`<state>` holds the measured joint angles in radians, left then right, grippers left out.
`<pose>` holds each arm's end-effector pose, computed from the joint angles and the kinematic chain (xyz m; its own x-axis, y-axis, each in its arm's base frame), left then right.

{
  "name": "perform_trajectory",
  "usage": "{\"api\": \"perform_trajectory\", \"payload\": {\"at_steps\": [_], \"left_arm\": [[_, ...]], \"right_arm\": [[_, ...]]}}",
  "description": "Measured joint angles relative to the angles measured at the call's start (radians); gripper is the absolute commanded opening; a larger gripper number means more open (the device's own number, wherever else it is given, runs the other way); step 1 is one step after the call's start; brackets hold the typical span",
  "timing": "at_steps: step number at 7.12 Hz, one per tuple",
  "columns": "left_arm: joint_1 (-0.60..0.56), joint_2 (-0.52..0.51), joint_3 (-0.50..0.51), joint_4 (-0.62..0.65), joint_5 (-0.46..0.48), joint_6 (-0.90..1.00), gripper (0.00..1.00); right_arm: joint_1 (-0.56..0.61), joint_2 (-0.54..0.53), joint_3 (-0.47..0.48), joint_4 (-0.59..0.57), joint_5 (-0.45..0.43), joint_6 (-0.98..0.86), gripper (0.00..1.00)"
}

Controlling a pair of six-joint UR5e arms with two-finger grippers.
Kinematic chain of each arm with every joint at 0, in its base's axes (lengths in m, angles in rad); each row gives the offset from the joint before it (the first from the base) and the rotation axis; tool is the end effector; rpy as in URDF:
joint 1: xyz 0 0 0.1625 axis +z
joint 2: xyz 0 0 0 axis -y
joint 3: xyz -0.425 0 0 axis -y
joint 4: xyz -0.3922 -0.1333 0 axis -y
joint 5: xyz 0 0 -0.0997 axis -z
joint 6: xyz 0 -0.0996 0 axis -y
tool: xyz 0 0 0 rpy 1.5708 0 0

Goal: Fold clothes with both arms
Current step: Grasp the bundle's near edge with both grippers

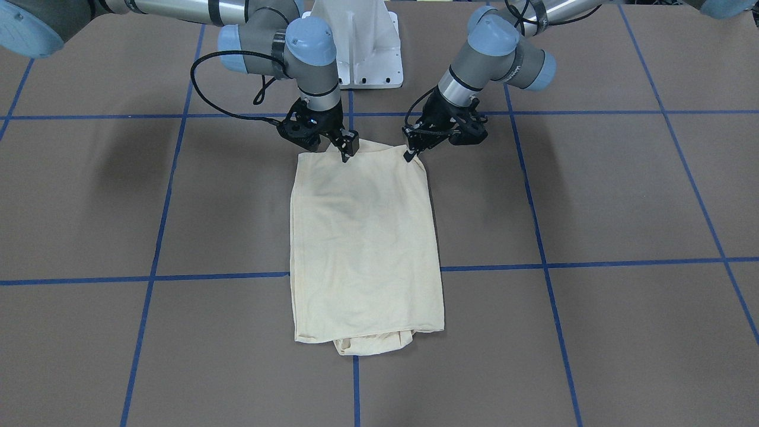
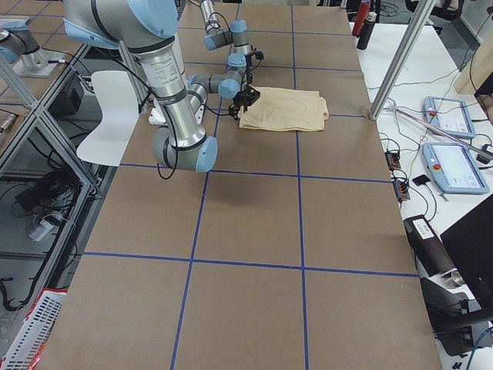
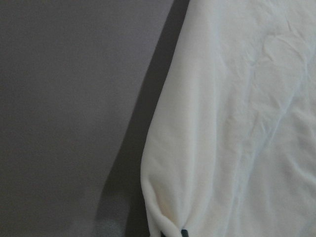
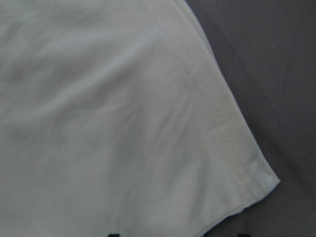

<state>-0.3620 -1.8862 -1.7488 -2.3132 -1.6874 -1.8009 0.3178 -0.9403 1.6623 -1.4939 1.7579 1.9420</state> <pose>0.5212 -0.3275 0.3191 0.2426 -0.3341 -0.9108 0.3126 0.9157 -0.2526 -0.6144 -0.3229 0.2434 0.5520 0.5568 0.6207 -0.4085 0.8295 -0.3808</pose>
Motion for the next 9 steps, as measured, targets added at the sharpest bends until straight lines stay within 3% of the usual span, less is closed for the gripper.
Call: {"api": "perform_trajectory", "payload": {"at_steps": [9], "left_arm": [[-0.001,-0.001,0.000,0.000,0.000,0.000,0.00]], "right_arm": [[0.012,0.013,-0.024,0.006,0.000,-0.007,0.86]]}}
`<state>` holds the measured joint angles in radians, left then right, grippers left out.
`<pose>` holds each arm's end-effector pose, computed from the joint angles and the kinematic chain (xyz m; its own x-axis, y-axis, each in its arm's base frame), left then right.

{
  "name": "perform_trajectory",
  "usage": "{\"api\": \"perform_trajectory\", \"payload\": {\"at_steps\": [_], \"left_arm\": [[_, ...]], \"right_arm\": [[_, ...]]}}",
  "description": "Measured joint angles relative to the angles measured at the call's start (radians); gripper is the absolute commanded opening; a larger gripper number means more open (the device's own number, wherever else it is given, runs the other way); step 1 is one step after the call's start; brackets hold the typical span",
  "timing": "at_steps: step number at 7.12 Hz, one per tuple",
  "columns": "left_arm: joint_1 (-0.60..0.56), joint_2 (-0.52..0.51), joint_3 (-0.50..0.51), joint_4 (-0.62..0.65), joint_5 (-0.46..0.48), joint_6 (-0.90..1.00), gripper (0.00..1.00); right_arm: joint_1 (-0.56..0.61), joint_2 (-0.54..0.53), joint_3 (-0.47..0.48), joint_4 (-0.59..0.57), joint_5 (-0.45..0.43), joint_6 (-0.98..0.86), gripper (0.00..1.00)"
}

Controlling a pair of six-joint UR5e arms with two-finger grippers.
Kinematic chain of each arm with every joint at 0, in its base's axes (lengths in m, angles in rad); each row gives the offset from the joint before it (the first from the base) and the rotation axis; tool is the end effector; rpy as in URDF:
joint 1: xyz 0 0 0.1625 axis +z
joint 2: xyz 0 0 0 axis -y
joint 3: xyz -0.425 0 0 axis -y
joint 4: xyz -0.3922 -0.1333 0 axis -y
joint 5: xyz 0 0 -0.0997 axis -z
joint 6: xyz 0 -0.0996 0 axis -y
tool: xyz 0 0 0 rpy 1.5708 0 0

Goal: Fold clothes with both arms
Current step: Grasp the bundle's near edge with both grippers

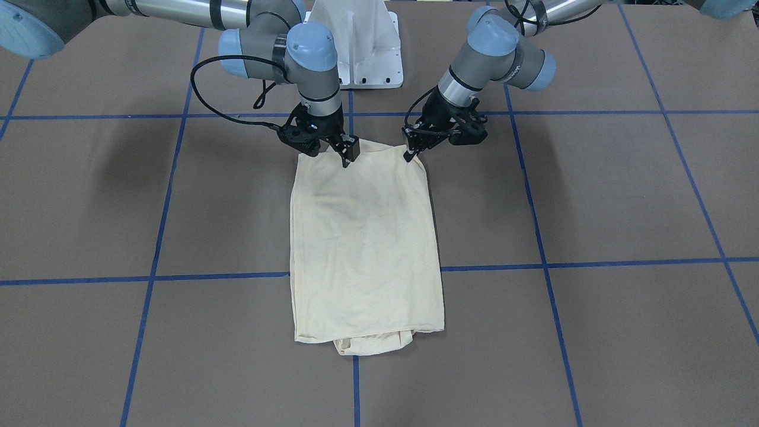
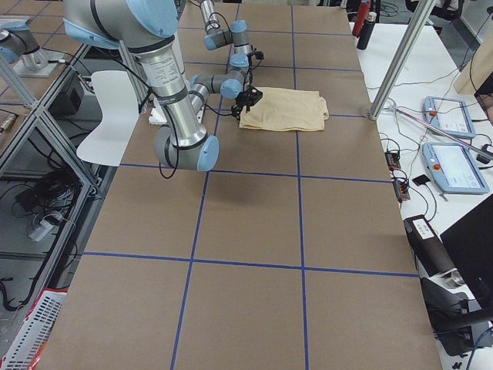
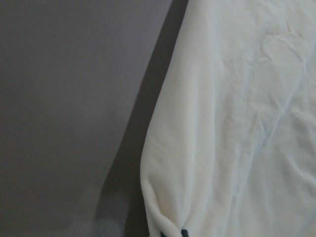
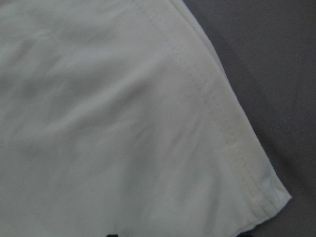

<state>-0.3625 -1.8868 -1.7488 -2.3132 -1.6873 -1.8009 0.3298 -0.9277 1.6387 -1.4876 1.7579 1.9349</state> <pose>0.5212 -0.3278 0.3188 0.2419 -0.3340 -0.9110 0.3130 0.9156 -0.2526 -0.6173 -0.3326 0.2441 0.5510 0.5584 0.6201 -0.4162 0.8280 -0.3758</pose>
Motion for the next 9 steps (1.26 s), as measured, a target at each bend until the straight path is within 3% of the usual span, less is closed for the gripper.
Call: {"api": "perform_trajectory", "payload": {"at_steps": [1,3,4,5,9], "left_arm": [[0.000,0.000,0.000,0.000,0.000,0.000,0.00],[-0.001,0.000,-0.001,0.000,0.000,0.000,0.00],[0.000,0.000,-0.001,0.000,0.000,0.000,0.00],[0.000,0.000,-0.001,0.000,0.000,0.000,0.00],[0.000,-0.001,-0.001,0.000,0.000,0.000,0.00]], "right_arm": [[0.000,0.000,-0.002,0.001,0.000,-0.003,0.81],[0.000,0.001,-0.003,0.001,0.001,-0.005,0.28],[0.000,0.002,-0.001,0.000,0.001,-0.005,0.08],[0.000,0.004,0.001,0.000,0.001,-0.005,0.00],[0.000,0.013,0.003,0.001,0.000,-0.001,0.00]]}}
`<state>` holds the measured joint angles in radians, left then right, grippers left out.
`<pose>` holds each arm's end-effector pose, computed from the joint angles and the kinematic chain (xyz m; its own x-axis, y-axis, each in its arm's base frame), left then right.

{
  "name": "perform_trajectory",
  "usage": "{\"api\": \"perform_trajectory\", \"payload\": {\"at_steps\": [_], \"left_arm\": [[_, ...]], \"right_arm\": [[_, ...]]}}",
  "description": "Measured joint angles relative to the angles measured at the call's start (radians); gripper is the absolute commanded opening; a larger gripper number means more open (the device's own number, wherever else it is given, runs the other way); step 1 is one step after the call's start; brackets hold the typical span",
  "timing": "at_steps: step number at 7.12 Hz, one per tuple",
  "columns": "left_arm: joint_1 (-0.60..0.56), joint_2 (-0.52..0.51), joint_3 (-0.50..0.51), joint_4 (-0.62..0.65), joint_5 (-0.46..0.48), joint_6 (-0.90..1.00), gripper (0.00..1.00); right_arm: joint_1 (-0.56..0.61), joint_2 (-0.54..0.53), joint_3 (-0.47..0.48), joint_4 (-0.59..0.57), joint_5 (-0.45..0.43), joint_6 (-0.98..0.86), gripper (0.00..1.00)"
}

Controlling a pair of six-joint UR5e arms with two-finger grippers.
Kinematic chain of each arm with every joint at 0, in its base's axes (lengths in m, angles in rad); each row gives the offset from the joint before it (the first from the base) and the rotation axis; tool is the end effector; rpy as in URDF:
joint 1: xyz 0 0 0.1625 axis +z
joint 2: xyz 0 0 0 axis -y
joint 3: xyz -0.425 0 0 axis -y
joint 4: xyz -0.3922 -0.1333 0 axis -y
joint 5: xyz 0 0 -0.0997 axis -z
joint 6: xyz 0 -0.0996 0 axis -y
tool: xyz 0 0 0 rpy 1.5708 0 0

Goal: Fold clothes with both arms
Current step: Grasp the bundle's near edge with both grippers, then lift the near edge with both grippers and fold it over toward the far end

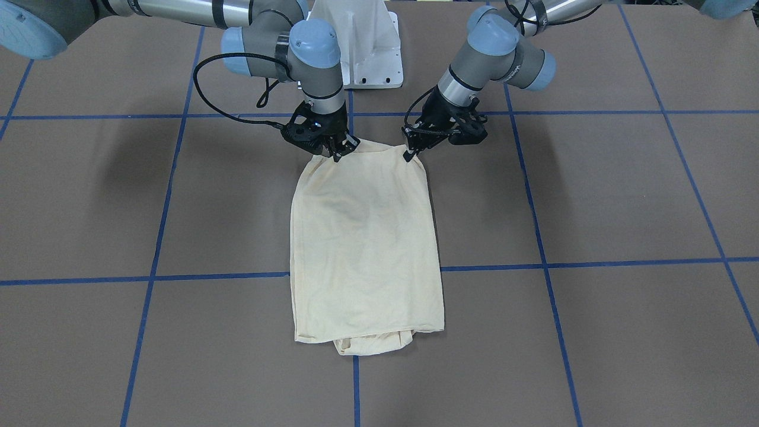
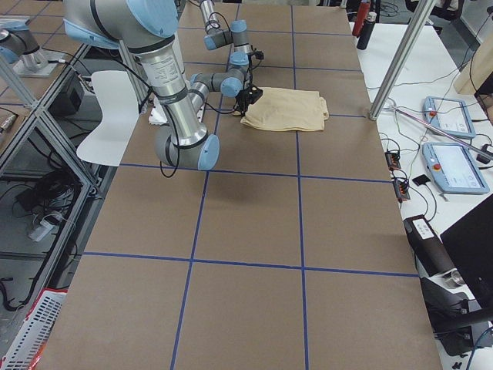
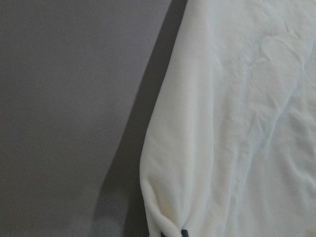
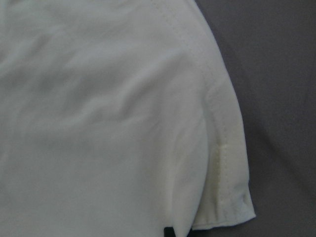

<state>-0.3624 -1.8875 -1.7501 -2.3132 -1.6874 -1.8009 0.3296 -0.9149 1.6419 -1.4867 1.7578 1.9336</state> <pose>0.5210 -0.3277 0.3177 0.2402 -0.3333 -0.9117 0.3123 0.9158 -0.2526 -0.6175 -0.3325 0.2338 0.5416 0.5538 0.6324 -0.4093 0.8308 -0.3770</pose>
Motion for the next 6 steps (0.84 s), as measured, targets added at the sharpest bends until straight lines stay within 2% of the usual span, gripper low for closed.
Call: {"api": "perform_trajectory", "payload": {"at_steps": [4,6], "left_arm": [[0.000,0.000,-0.014,0.000,0.000,0.000,0.00],[0.006,0.004,-0.032,0.001,0.000,0.000,0.00]], "right_arm": [[0.001,-0.023,0.020,-0.001,0.009,0.003,0.00],[0.002,-0.072,0.096,0.001,0.028,0.000,0.00]]}}
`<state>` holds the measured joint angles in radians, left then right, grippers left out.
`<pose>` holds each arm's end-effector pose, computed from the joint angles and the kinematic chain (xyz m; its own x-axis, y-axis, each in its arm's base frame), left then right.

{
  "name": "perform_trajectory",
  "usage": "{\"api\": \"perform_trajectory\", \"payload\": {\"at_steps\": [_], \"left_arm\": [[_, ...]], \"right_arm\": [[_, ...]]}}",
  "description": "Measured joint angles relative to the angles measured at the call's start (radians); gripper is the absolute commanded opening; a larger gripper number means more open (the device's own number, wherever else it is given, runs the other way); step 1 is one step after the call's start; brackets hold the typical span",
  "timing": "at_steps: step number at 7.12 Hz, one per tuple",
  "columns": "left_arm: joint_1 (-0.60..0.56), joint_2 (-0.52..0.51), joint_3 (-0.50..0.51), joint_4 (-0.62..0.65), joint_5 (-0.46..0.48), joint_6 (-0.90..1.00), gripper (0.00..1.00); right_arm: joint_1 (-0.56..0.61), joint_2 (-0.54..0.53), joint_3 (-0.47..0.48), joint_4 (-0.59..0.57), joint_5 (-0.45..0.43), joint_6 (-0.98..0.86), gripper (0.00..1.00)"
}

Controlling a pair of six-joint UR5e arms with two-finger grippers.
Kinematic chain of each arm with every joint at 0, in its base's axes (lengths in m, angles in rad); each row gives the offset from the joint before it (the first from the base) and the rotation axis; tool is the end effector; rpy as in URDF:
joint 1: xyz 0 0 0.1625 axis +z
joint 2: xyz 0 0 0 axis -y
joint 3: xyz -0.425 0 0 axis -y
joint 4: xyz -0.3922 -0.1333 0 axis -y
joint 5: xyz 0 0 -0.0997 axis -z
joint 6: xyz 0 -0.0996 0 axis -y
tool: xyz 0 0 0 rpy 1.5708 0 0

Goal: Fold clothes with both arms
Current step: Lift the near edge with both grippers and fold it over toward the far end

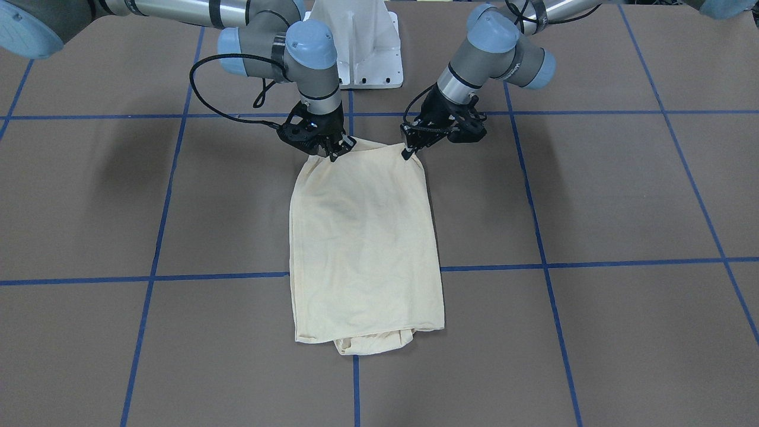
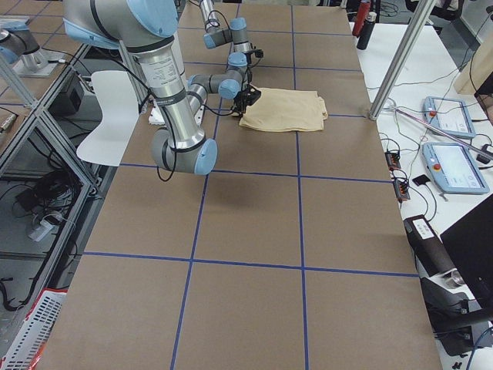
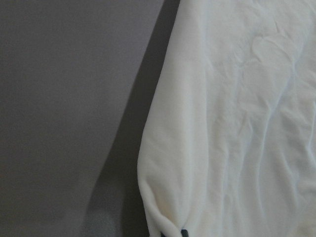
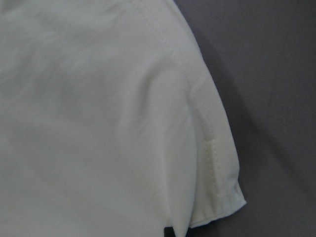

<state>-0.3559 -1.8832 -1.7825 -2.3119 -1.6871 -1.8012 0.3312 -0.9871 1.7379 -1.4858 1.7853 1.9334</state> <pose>0.5148 -0.3213 0.3053 0.2192 -0.3235 -0.9205 0.3003 0.9200 -0.2518 -0.5877 -0.3206 0.2409 0.5332 0.5498 0.6430 -0.3824 0.8346 -0.3966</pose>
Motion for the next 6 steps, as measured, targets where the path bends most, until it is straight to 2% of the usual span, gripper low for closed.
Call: {"api": "perform_trajectory", "payload": {"at_steps": [3,6], "left_arm": [[0.090,0.003,-0.034,0.024,0.007,-0.002,0.00],[0.162,0.007,-0.141,0.132,0.007,-0.010,0.00]], "right_arm": [[-0.014,-0.033,0.041,-0.001,0.063,-0.001,0.00],[-0.027,-0.040,0.046,0.000,0.078,-0.001,0.00]]}}
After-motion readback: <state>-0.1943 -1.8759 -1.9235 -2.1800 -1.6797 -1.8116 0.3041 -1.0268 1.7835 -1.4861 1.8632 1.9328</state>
